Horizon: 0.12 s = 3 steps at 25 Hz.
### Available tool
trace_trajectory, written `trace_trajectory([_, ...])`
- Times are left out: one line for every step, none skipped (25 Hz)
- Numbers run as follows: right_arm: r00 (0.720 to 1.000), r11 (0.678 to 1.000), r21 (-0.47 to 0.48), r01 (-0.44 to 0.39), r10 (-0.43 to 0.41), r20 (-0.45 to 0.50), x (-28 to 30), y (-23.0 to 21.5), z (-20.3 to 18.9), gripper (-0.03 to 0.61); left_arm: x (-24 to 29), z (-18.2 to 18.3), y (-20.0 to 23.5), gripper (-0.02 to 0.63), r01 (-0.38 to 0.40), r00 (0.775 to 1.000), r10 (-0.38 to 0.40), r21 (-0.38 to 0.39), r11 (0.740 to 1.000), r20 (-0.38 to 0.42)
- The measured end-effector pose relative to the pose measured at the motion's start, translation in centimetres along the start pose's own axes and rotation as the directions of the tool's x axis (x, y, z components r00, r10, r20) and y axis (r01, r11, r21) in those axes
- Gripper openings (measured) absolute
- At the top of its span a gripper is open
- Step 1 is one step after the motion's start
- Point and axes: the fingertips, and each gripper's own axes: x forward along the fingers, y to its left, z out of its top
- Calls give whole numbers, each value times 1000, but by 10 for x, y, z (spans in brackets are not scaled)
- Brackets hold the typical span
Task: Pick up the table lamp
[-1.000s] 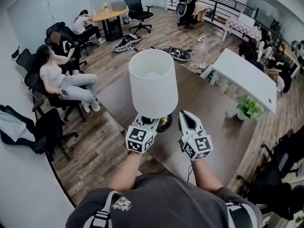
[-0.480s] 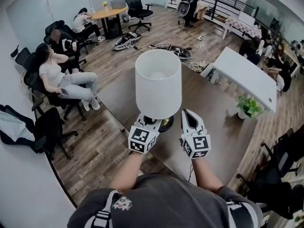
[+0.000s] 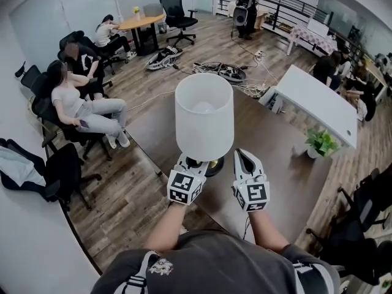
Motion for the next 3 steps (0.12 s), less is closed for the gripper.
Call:
trace_trajectory([1000, 1000, 3, -4, 4, 1, 0, 0, 0, 26, 0, 0, 0, 78, -3, 1000, 3, 5, 1000, 0])
trace_trajectory([1000, 1000, 6, -7, 7, 2, 0, 0, 0, 26, 0, 0, 1, 78, -7, 1000, 7, 10, 1000, 0])
trace_trajectory([1000, 1000, 9, -11, 11, 3, 0, 0, 0, 26, 1, 1, 1, 78, -10, 1000, 10, 15, 1000, 1])
